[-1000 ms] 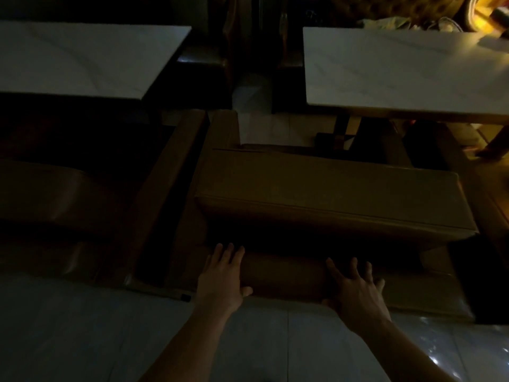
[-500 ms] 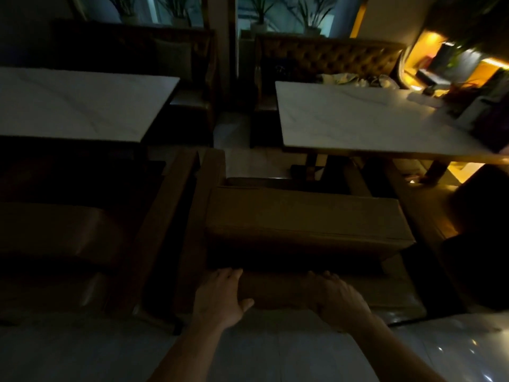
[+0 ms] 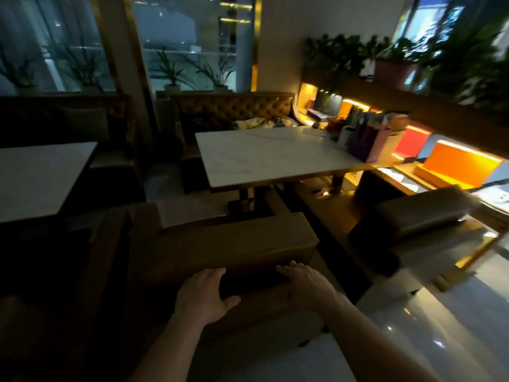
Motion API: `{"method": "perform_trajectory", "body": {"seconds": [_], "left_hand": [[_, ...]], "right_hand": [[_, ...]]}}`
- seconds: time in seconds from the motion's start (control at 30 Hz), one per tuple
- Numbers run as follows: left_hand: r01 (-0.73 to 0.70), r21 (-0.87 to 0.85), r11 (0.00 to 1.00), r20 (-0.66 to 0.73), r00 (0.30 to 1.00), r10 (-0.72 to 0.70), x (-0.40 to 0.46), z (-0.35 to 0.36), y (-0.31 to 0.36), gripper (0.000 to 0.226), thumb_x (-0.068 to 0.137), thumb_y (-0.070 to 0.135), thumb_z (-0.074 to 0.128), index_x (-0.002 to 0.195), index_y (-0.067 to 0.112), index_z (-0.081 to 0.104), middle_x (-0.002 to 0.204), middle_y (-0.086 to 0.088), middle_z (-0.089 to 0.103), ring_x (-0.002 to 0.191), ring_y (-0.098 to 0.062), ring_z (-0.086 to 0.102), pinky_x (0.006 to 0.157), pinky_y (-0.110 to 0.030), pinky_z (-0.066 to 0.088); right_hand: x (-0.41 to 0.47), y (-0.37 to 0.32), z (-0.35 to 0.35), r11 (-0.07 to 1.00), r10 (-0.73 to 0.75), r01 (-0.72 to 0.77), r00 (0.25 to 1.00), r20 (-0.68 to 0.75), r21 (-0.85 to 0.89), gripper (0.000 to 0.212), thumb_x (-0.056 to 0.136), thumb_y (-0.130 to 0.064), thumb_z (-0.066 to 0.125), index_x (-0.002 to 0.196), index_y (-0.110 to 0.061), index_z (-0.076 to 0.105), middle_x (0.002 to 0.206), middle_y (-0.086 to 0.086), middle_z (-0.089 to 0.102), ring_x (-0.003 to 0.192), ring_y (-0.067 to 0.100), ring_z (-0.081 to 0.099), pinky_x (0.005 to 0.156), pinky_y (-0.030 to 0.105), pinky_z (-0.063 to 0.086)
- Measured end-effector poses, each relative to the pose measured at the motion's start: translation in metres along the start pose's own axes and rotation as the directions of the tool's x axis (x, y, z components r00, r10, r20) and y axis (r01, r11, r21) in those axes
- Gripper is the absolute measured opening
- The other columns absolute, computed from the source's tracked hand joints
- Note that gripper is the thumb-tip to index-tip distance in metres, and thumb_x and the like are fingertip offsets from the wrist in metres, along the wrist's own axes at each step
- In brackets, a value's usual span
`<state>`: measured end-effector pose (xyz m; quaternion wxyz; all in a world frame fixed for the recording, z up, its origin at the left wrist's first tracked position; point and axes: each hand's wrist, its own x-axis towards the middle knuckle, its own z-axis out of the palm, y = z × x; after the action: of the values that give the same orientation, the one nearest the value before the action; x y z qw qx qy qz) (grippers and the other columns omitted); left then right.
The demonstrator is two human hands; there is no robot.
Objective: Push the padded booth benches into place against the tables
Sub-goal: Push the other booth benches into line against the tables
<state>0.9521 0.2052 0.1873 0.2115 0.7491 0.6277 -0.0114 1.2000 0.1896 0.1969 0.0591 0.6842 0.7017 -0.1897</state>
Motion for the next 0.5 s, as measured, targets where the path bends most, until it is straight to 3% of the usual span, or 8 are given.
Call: {"method": "perform_trajectory", "body": {"seconds": [0.1, 0.23, 0.37, 0.5], "left_hand": [[-0.052, 0.017, 0.999, -0.014, 0.999, 0.052, 0.011, -0.001, 0.054, 0.088, 0.081, 0.073, 0.054, 0.153, 0.034, 0.021, 0.158, 0.006, 0.028, 0.143, -0.018, 0.03, 0.11, -0.042, 0.036], [-0.11, 0.016, 0.994, -0.017, 0.994, 0.11, 0.027, 0.01, 0.136, 0.088, 0.081, 0.073, 0.055, 0.153, 0.035, 0.021, 0.158, 0.006, 0.027, 0.143, -0.019, 0.029, 0.109, -0.041, 0.037], [-0.143, 0.008, 0.99, 0.001, 0.99, 0.143, 0.038, 0.037, 0.233, 0.087, 0.081, 0.072, 0.056, 0.152, 0.035, 0.021, 0.158, 0.006, 0.027, 0.143, -0.019, 0.028, 0.11, -0.042, 0.036], [-0.178, -0.003, 0.984, 0.027, 0.984, 0.178, 0.046, 0.063, 0.334, 0.086, 0.083, 0.07, 0.056, 0.153, 0.035, 0.02, 0.159, 0.005, 0.026, 0.144, -0.021, 0.028, 0.109, -0.044, 0.035]], "right_hand": [[-0.017, 0.051, -0.017, 0.999, 0.043, -0.041, 0.997, -0.059, 0.024, 0.066, 0.093, -0.042, 0.056, 0.152, -0.036, 0.026, 0.154, 0.003, 0.033, 0.143, 0.027, 0.031, 0.112, 0.043, 0.035], [-0.041, 0.135, -0.04, 0.997, 0.068, -0.065, 0.993, -0.097, 0.028, 0.054, 0.09, -0.04, 0.06, 0.14, -0.035, 0.041, 0.135, 0.0, 0.046, 0.127, 0.026, 0.047, 0.1, 0.041, 0.044], [-0.072, 0.23, -0.059, 0.985, 0.161, -0.151, 0.979, -0.126, 0.084, 0.073, 0.089, -0.058, 0.057, 0.151, -0.033, 0.029, 0.15, 0.005, 0.038, 0.137, 0.026, 0.039, 0.11, 0.042, 0.038], [-0.101, 0.329, -0.072, 0.971, 0.218, -0.206, 0.971, -0.093, 0.123, 0.078, 0.085, -0.064, 0.059, 0.151, -0.032, 0.032, 0.151, 0.006, 0.04, 0.137, 0.026, 0.039, 0.109, 0.038, 0.038]]}}
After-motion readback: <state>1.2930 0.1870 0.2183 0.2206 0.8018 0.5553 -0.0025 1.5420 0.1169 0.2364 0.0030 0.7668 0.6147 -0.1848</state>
